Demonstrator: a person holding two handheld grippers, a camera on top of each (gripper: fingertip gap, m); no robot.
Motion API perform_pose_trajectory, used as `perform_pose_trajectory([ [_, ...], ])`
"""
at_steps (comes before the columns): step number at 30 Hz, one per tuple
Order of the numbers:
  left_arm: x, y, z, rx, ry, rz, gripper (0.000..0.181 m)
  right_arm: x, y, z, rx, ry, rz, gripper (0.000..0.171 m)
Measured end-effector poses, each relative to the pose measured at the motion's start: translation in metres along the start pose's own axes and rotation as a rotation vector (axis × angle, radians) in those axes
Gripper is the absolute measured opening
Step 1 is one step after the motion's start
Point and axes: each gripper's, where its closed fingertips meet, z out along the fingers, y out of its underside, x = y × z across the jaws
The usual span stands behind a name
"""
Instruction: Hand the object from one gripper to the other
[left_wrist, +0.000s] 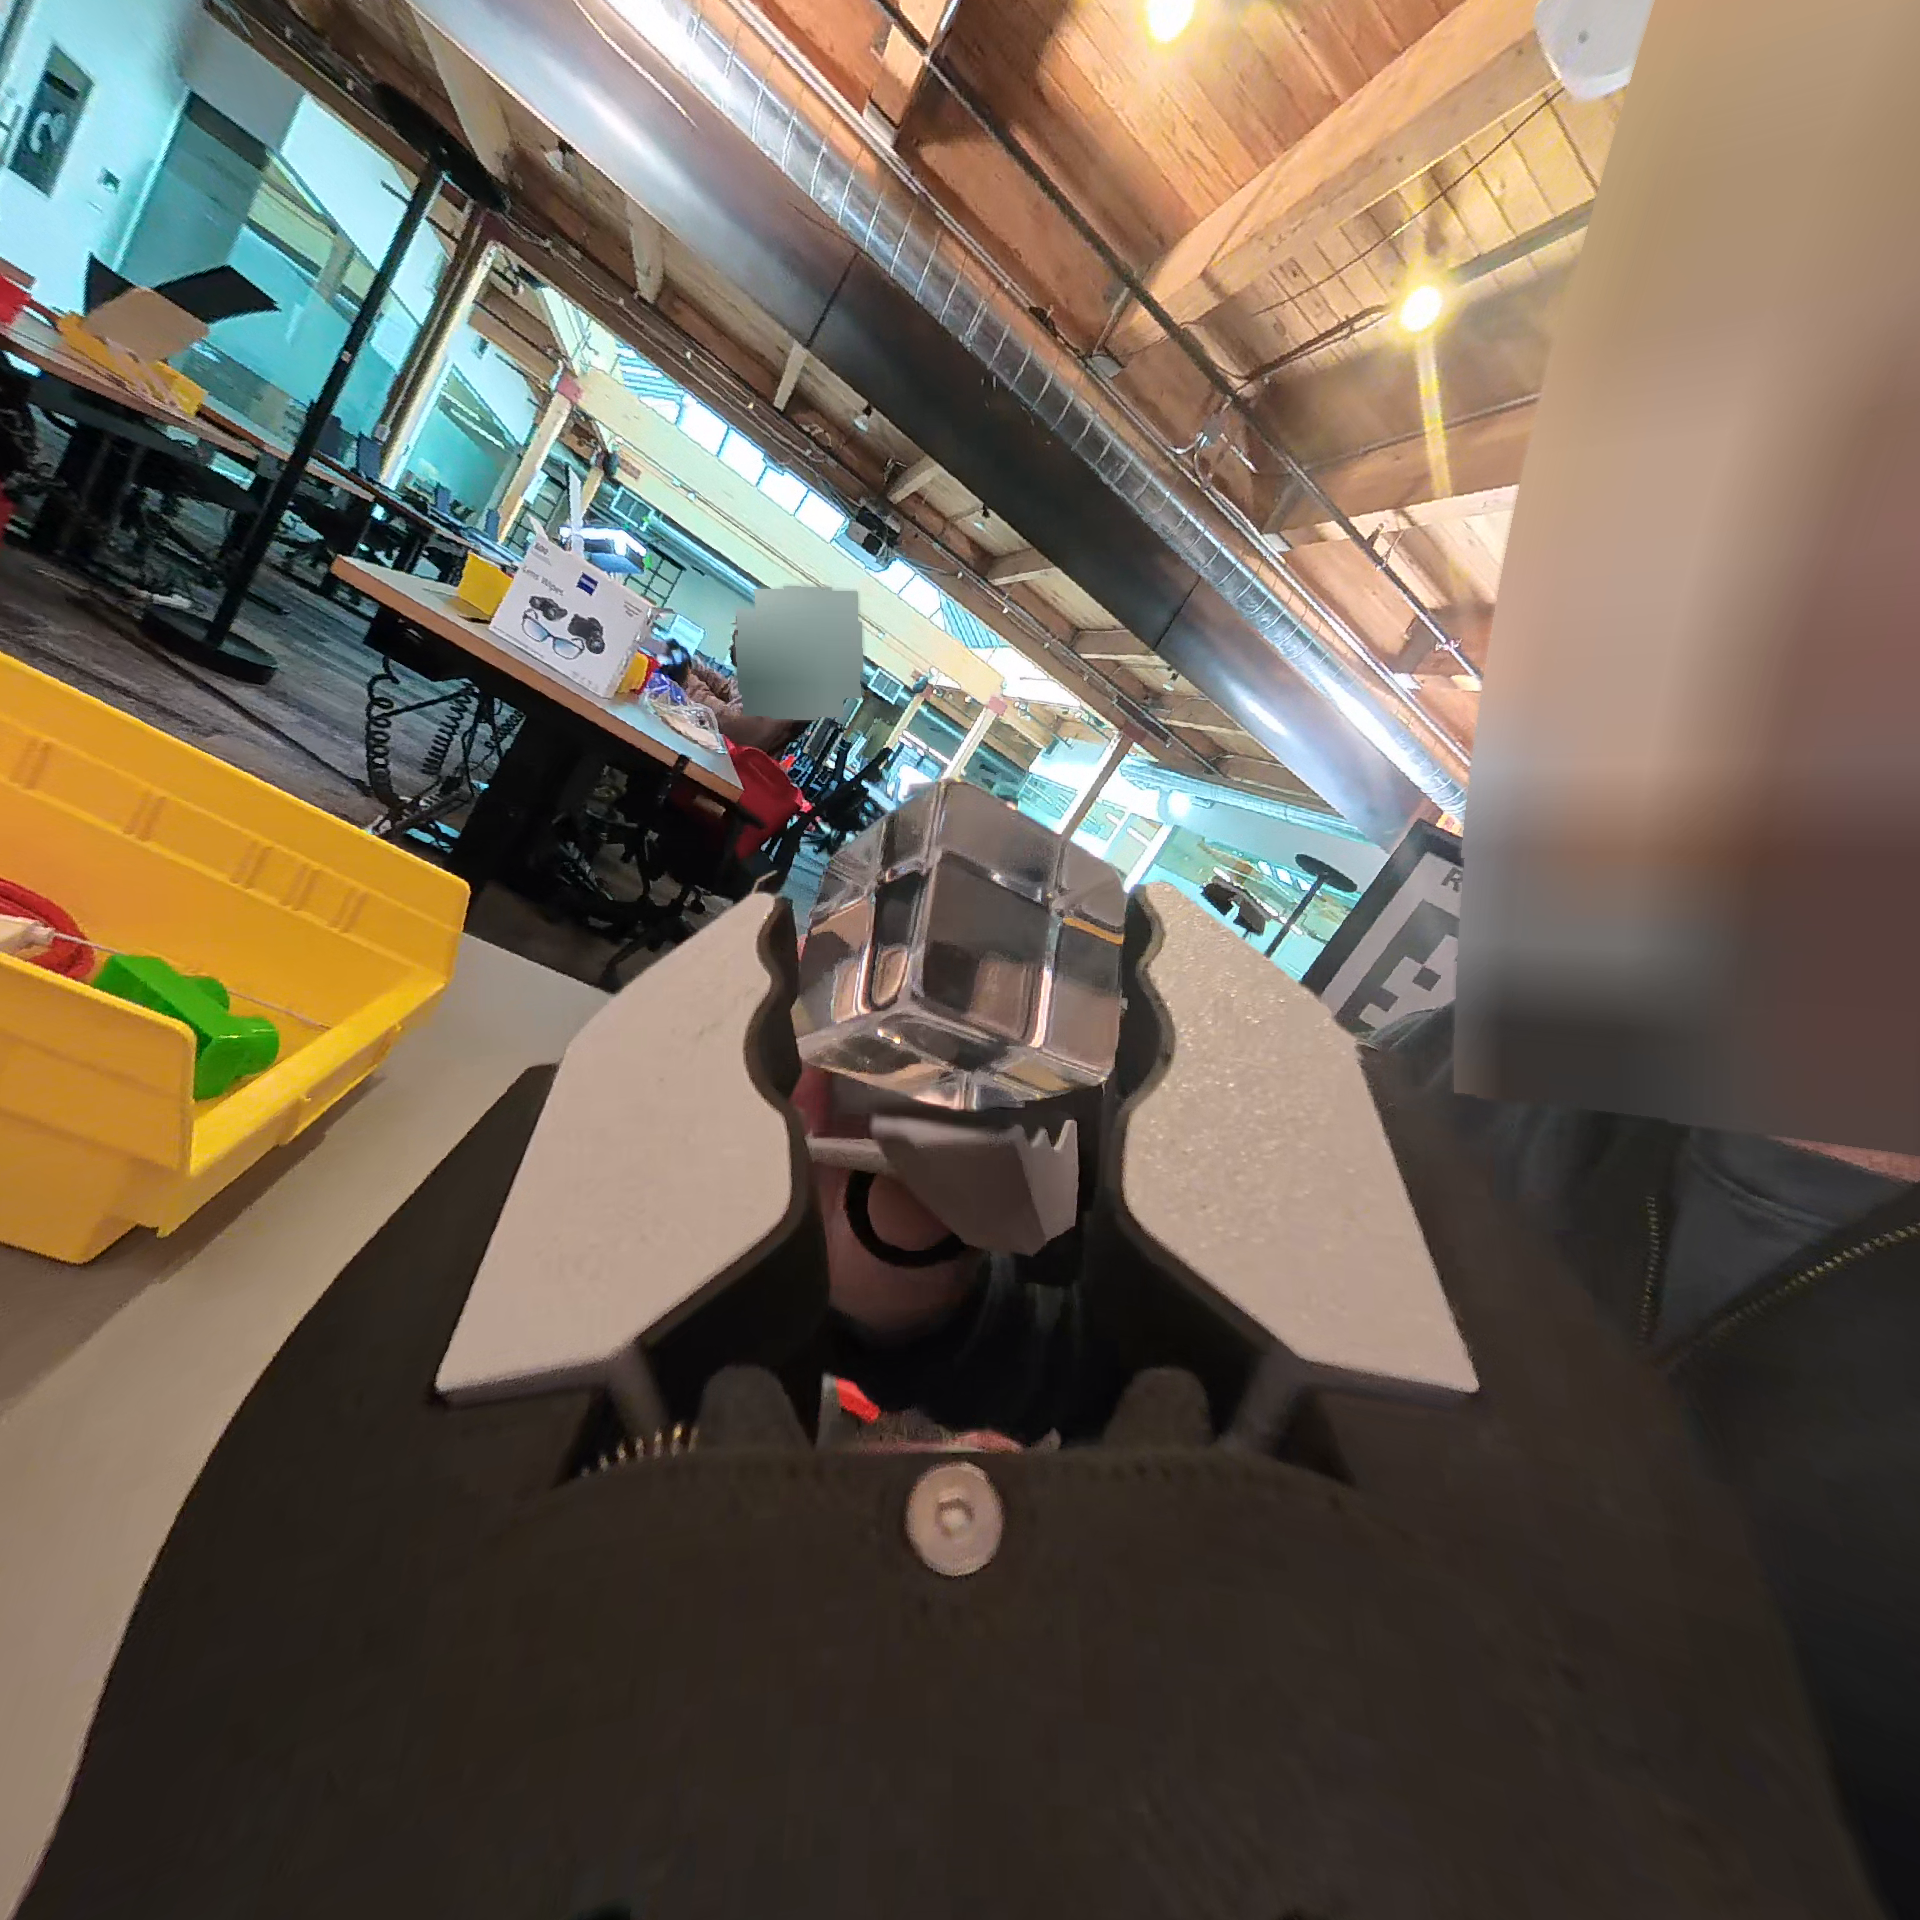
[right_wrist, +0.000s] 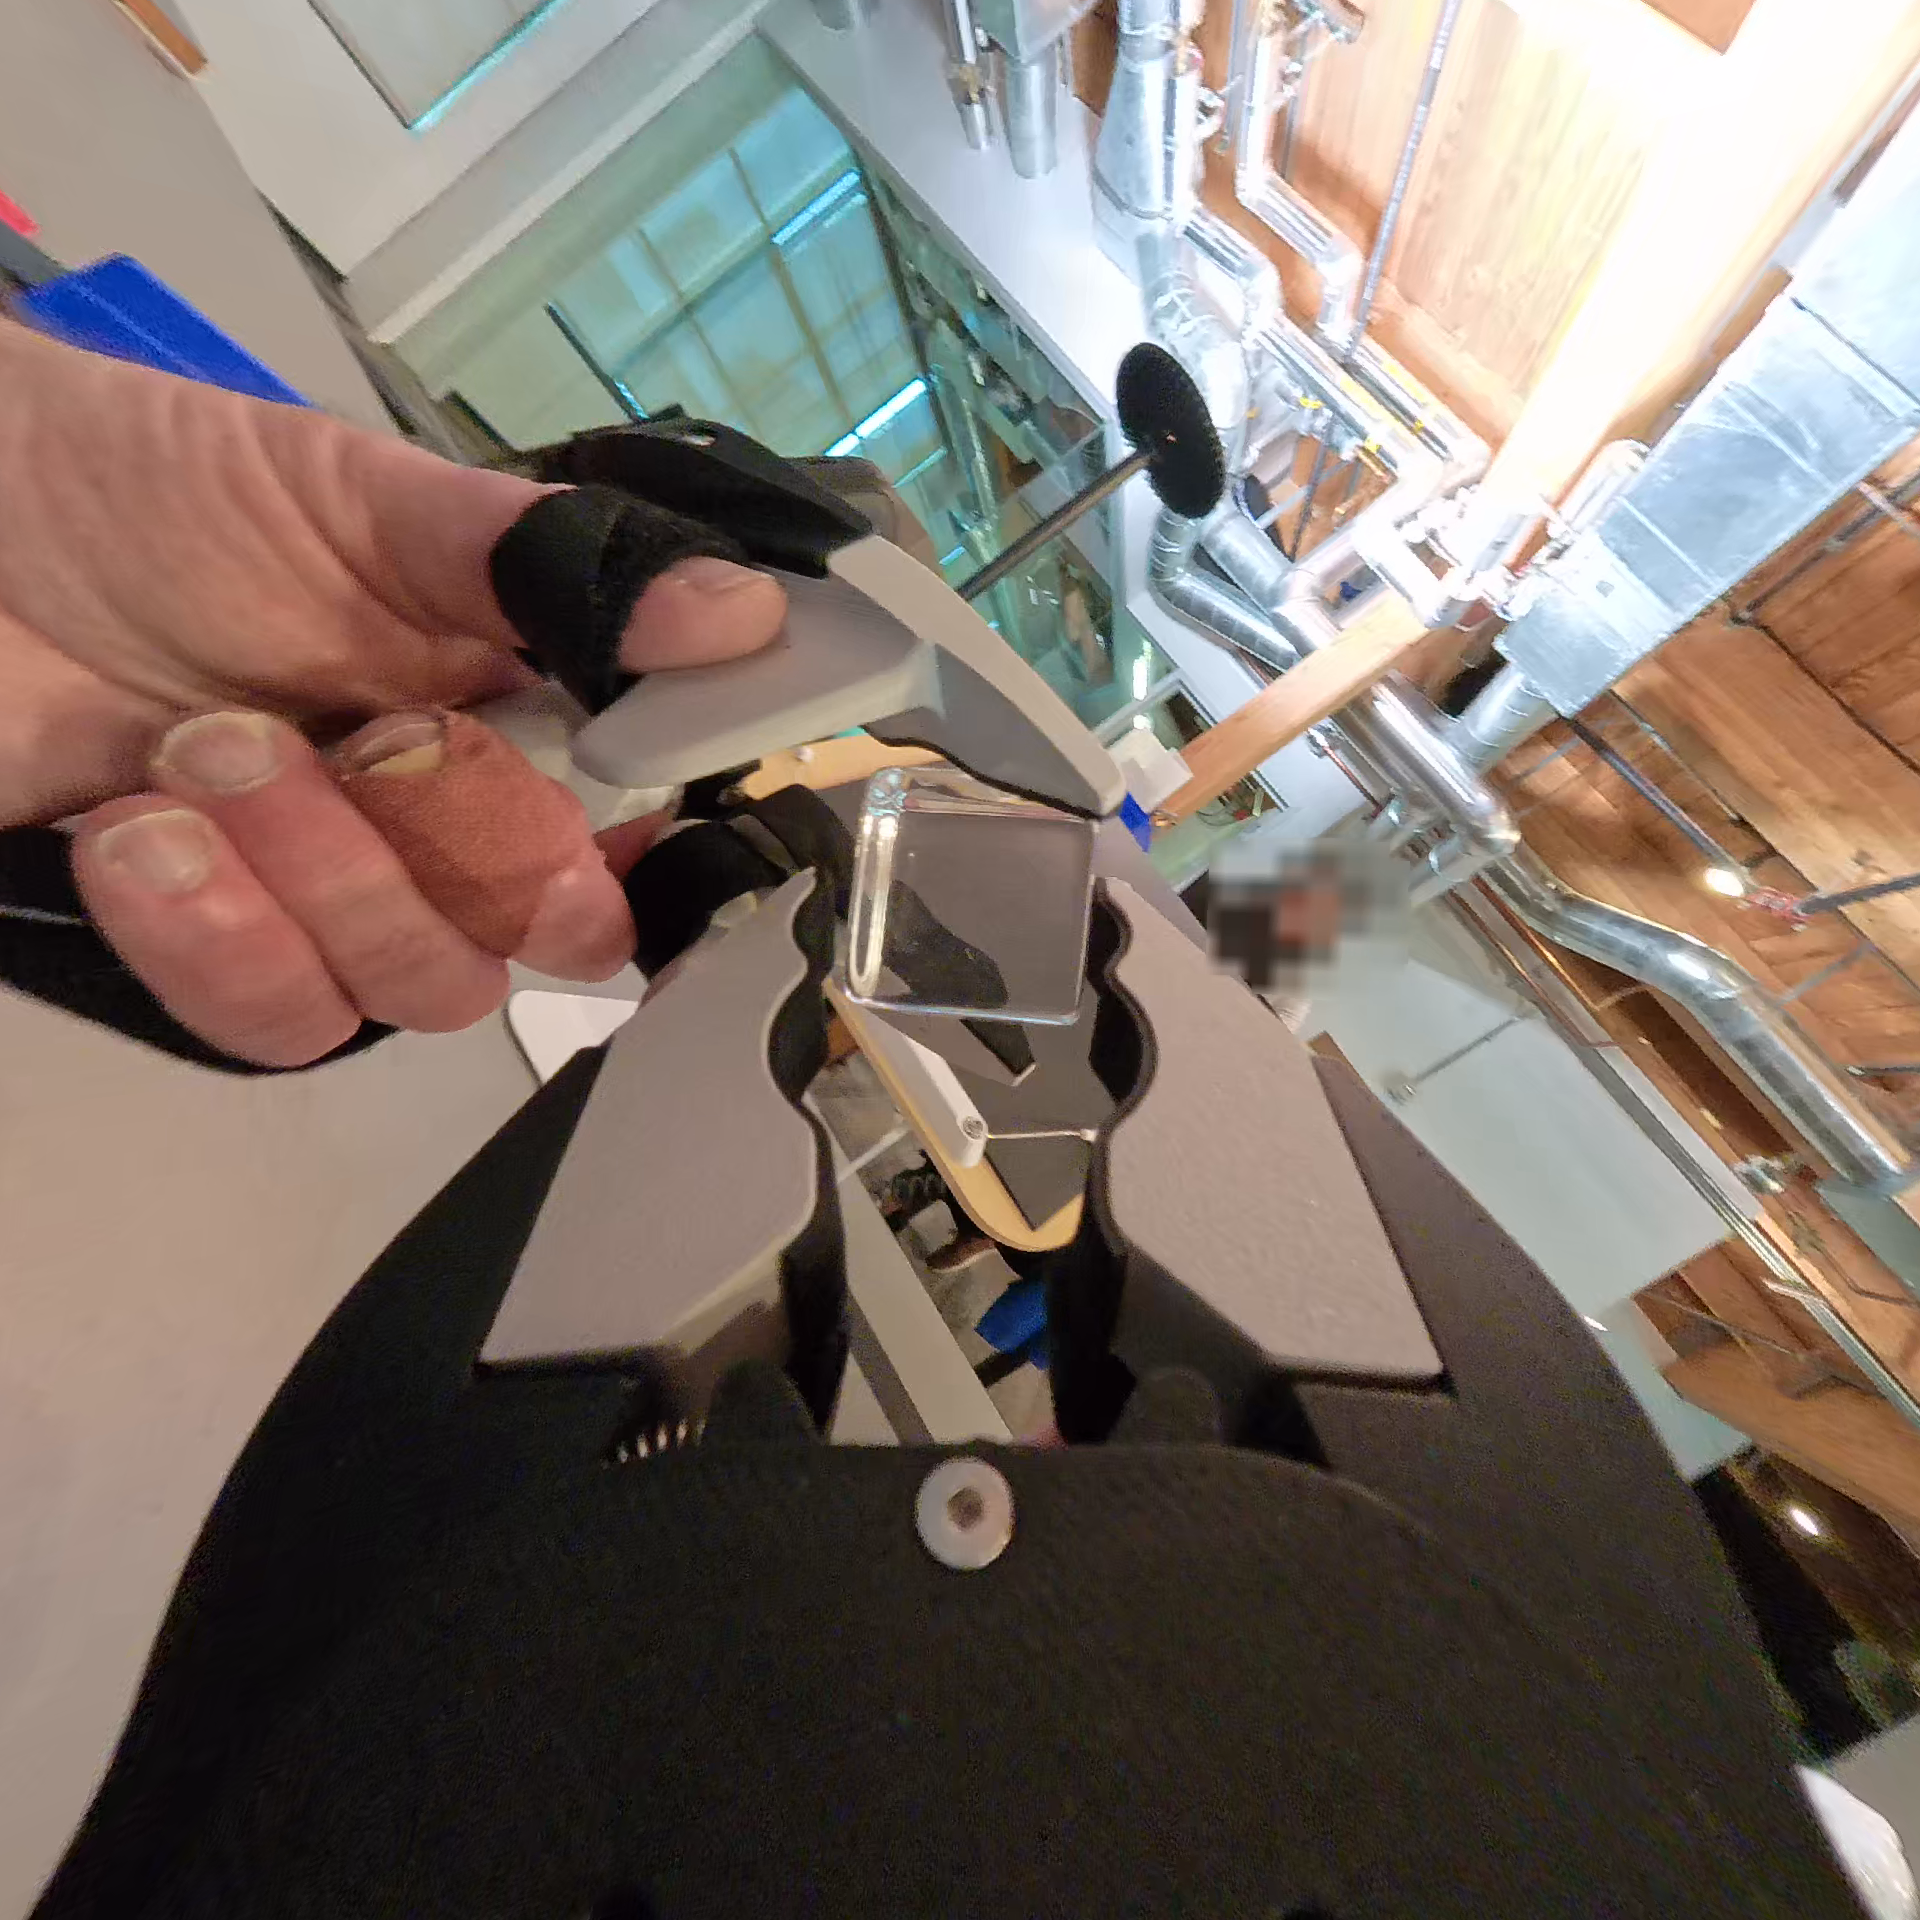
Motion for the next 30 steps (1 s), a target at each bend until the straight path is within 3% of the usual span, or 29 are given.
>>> perform_pose_trajectory([
  [1, -0.001, 0.000, -0.001, -0.014, -0.005, 0.001, 0.059, -0.003, 0.000, 0.000, 0.001, -0.028, 0.003, 0.050],
  [5, -0.004, 0.001, -0.006, -0.096, -0.040, 0.054, 0.059, -0.012, -0.003, -0.006, 0.034, -0.192, 0.112, 0.067],
  [13, -0.009, 0.008, -0.014, -0.325, -0.104, 0.235, 0.059, 0.001, 0.005, -0.017, 0.039, -0.477, 0.469, 0.063],
  [21, -0.007, 0.027, -0.015, -0.566, -0.100, 0.399, 0.059, -0.017, 0.005, -0.020, 0.036, -0.677, 0.413, 0.048],
  [30, -0.009, 0.032, -0.015, -0.612, -0.111, 0.457, 0.059, -0.020, 0.003, -0.024, 0.047, -0.703, 0.303, 0.039],
])
